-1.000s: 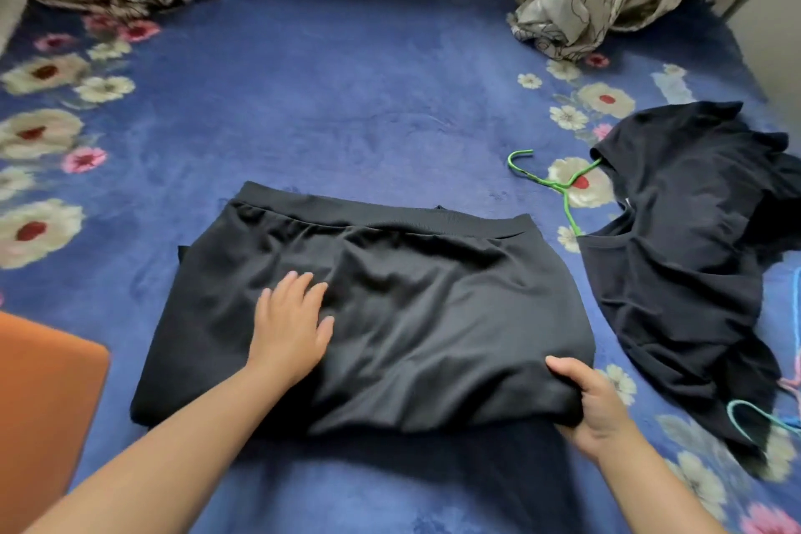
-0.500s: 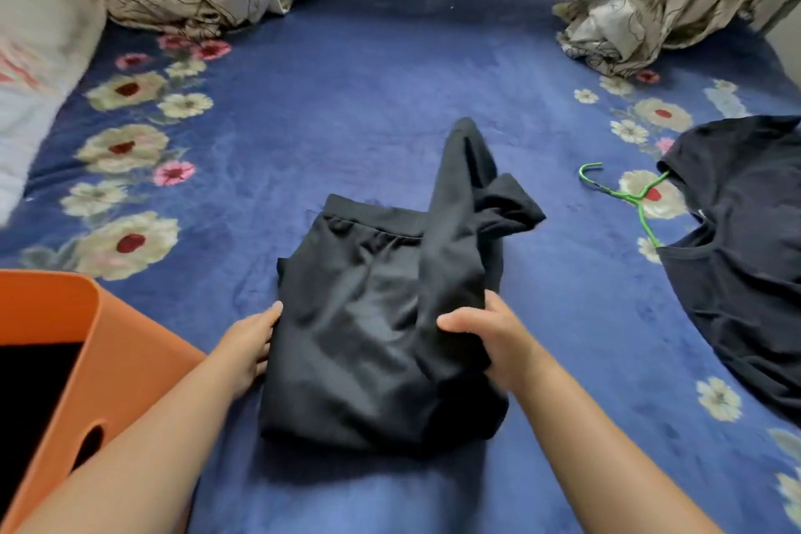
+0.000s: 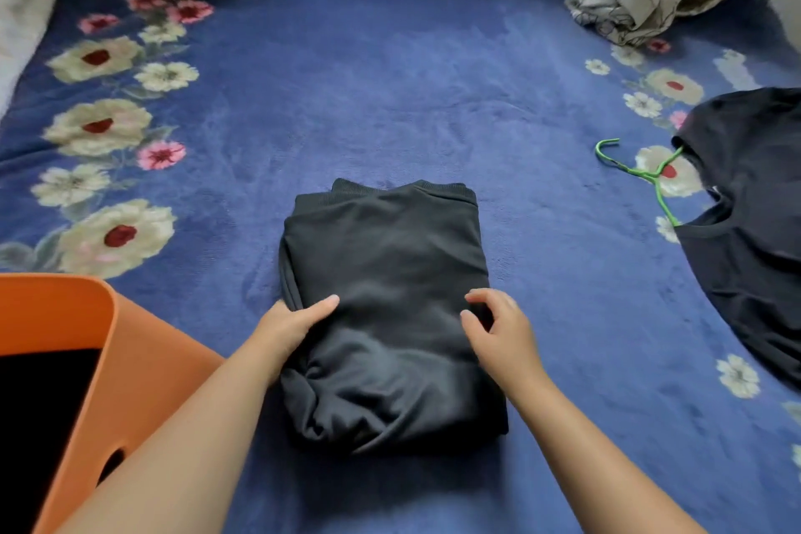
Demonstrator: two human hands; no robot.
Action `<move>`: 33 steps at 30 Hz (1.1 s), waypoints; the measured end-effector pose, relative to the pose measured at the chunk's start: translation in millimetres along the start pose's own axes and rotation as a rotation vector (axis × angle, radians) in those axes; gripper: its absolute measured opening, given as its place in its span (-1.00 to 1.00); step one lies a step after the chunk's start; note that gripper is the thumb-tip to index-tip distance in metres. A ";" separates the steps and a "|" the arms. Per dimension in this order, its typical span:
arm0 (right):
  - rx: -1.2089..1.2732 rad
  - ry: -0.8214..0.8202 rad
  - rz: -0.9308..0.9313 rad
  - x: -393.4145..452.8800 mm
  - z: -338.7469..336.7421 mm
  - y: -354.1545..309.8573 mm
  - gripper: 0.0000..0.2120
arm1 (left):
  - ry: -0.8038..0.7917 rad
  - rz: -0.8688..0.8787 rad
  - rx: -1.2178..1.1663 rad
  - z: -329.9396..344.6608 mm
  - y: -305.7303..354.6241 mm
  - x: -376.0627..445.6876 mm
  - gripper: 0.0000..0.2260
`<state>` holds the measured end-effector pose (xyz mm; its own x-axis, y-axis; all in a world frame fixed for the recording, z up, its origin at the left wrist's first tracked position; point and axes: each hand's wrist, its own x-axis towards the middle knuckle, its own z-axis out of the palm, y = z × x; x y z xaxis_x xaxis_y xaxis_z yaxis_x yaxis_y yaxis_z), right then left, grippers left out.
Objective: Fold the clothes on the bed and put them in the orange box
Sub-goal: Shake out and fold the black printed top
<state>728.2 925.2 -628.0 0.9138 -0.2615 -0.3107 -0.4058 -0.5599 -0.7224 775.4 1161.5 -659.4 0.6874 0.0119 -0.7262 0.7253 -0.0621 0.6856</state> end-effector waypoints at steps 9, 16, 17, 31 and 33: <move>0.267 -0.127 0.447 8.1 2.8 52.4 -0.62 | 0.475 0.268 0.735 17.5 12.0 -3.4 -0.58; 0.156 -0.032 0.358 -4.9 16.7 43.8 -0.57 | 0.434 0.627 0.768 44.5 33.3 -11.6 -0.72; 0.156 -0.004 0.354 -7.2 18.8 44.7 -0.53 | 0.373 0.685 0.652 45.6 35.6 -12.7 -0.73; -0.030 -0.009 0.297 -18.3 34.3 45.7 -0.23 | 0.244 0.035 0.633 13.7 -7.6 -2.7 -0.42; 0.023 -0.102 0.337 -7.8 21.2 52.3 -0.36 | 0.041 0.078 0.563 2.1 -6.2 -8.4 -0.52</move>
<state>700.2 914.7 -676.4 0.7259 -0.3476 -0.5935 -0.6855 -0.4372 -0.5823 765.1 1159.7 -657.7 0.7473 0.0236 -0.6640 0.5484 -0.5862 0.5963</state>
